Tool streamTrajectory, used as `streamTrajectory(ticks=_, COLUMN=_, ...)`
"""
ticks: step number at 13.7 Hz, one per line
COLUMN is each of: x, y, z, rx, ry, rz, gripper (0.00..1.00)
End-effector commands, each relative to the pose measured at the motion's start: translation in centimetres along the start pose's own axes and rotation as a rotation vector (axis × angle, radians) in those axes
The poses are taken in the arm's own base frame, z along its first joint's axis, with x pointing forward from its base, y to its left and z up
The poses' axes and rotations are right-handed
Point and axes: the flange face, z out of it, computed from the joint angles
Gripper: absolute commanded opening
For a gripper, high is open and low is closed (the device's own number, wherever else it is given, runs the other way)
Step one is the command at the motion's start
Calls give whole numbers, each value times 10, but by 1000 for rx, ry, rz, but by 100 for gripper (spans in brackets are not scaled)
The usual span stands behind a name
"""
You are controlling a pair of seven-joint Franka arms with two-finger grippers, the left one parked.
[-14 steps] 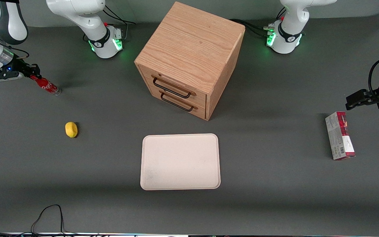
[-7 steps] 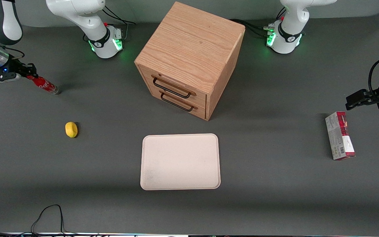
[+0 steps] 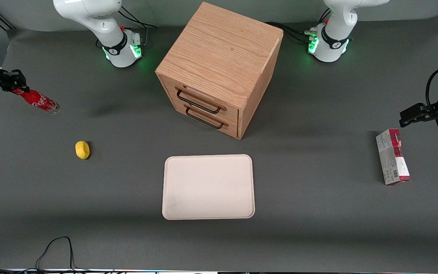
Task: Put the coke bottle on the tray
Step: 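Lift the held bottle and carry it toward the white tray, then lower the bottle onto the tray's edge and stand it upright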
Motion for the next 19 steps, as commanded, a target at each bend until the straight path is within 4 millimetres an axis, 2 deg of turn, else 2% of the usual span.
streamTrajectory(ticks=1, x=63, y=-35, z=-68, rx=-29, ry=-6, rz=18, gripper=0)
streamTrajectory(ticks=3, x=90, y=-87, z=-106, rx=-69, ry=65, rz=-13, gripper=0)
streamTrajectory(ticks=5, x=114, y=-127, z=-128, rx=-21, ry=107, rz=-42, gripper=0)
streamTrajectory(ticks=7, x=142, y=-151, z=-137, rx=-9, ry=103, rz=-27, gripper=0)
streamTrajectory(ticks=9, x=176, y=-191, z=-137, rx=4, ry=121, rz=-65, gripper=1)
streamTrajectory(ticks=12, x=220, y=-249, z=-103, rx=54, ry=102, rz=-67, gripper=3)
streamTrajectory(ticks=16, x=275, y=-300, z=-40, rx=20, ry=134, rz=-144, gripper=3)
streamTrajectory(ticks=18, x=296, y=-332, z=-9, rx=-3, ry=157, rz=-187, gripper=3)
streamTrajectory(ticks=19, x=307, y=-341, z=7, rx=-13, ry=172, rz=-200, gripper=3)
